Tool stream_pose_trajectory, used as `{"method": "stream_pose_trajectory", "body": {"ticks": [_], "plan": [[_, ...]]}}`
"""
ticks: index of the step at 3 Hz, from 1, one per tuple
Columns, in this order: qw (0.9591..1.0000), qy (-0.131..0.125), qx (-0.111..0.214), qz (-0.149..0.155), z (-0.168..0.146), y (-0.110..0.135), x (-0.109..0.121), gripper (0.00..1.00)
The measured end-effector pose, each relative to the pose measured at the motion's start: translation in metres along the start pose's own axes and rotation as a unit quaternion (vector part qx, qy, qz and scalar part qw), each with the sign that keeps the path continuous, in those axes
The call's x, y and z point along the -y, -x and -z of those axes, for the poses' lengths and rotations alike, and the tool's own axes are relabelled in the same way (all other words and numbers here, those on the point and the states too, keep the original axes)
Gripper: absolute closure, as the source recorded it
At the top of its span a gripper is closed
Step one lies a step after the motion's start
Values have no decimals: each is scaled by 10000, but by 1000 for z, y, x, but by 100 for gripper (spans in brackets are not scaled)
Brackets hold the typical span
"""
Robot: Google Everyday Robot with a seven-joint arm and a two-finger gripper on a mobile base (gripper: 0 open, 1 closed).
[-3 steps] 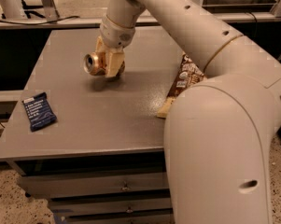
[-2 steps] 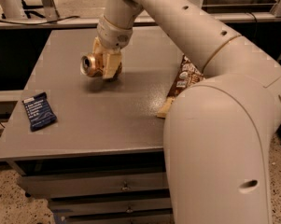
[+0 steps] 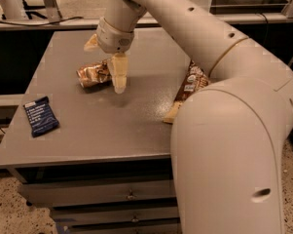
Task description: Knock orange can over
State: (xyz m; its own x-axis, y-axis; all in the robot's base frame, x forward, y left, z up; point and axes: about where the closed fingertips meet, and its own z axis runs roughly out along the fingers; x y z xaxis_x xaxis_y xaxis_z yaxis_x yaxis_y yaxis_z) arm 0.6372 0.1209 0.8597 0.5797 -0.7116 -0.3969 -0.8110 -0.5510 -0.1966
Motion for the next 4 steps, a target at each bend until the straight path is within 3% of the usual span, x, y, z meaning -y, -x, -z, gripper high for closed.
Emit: {"method": "stream_pose_trajectory", "body": {"ticks": [1,2,3,4], "plan": [[10000,7,8,10,-1,1,0,0],[9998,-38,109,-168,2,-6,-2,0],[9974,-212,269,-631,11,-27,-5,0],[9884,-517,616,-1290,24,-56,-7,0]]}}
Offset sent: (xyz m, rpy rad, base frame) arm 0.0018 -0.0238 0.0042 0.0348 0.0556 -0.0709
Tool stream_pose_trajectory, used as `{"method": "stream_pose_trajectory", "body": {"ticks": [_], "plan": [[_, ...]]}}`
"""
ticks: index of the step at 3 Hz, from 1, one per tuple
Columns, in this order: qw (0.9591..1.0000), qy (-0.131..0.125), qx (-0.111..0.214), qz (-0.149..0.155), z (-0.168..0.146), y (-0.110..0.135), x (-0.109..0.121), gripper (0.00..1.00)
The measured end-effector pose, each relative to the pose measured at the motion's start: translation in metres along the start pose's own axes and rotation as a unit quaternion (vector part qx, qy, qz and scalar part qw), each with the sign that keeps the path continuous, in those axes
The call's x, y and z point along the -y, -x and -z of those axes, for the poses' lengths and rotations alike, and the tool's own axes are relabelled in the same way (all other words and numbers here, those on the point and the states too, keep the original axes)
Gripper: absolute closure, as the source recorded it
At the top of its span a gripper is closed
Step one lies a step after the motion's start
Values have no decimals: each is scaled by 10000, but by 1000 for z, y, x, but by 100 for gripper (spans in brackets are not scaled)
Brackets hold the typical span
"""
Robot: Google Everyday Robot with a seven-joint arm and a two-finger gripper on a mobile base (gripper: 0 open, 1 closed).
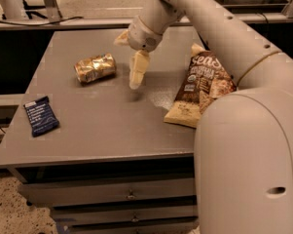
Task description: Knock orange can over
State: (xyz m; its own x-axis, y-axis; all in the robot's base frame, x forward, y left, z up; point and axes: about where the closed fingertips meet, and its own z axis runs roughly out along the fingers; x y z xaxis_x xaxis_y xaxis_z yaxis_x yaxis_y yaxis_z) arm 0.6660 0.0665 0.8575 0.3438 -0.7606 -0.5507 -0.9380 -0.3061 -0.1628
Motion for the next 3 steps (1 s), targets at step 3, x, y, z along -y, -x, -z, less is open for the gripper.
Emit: {"method": "stream_pose_trajectory", "body": {"ticks": [3], "plan": [[9461,-2061,1370,-2088,111,-77,39,0]]}}
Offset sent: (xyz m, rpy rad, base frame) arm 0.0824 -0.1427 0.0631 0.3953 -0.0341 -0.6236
